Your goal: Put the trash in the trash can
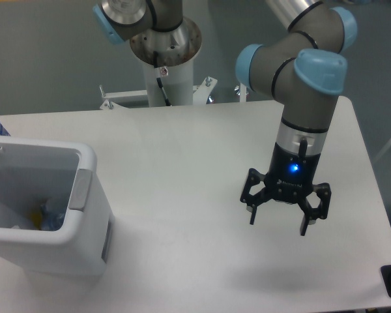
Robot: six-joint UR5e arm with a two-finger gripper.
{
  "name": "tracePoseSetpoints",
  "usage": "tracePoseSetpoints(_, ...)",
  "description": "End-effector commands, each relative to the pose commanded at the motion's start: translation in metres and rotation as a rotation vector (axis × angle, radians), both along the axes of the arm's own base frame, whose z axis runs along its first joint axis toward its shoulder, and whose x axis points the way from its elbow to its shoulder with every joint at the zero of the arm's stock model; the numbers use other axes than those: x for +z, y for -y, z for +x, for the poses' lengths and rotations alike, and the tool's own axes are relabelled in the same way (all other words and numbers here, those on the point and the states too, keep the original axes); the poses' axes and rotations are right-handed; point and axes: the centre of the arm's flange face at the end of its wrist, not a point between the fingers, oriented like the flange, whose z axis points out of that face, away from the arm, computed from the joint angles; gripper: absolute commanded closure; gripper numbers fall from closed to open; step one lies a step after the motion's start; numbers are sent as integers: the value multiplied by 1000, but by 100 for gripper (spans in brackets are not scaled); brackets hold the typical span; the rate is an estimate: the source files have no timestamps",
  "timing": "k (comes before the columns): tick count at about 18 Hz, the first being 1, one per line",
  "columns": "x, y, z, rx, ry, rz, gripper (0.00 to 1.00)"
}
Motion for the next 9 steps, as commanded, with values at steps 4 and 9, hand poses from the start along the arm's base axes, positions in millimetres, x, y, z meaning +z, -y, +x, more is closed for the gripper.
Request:
tracePoseSetpoints(4, -6, 1, 4, -97, -45, -130, 0)
tracePoseSetpoints(9, -10, -1, 12, -188, -53, -294, 0)
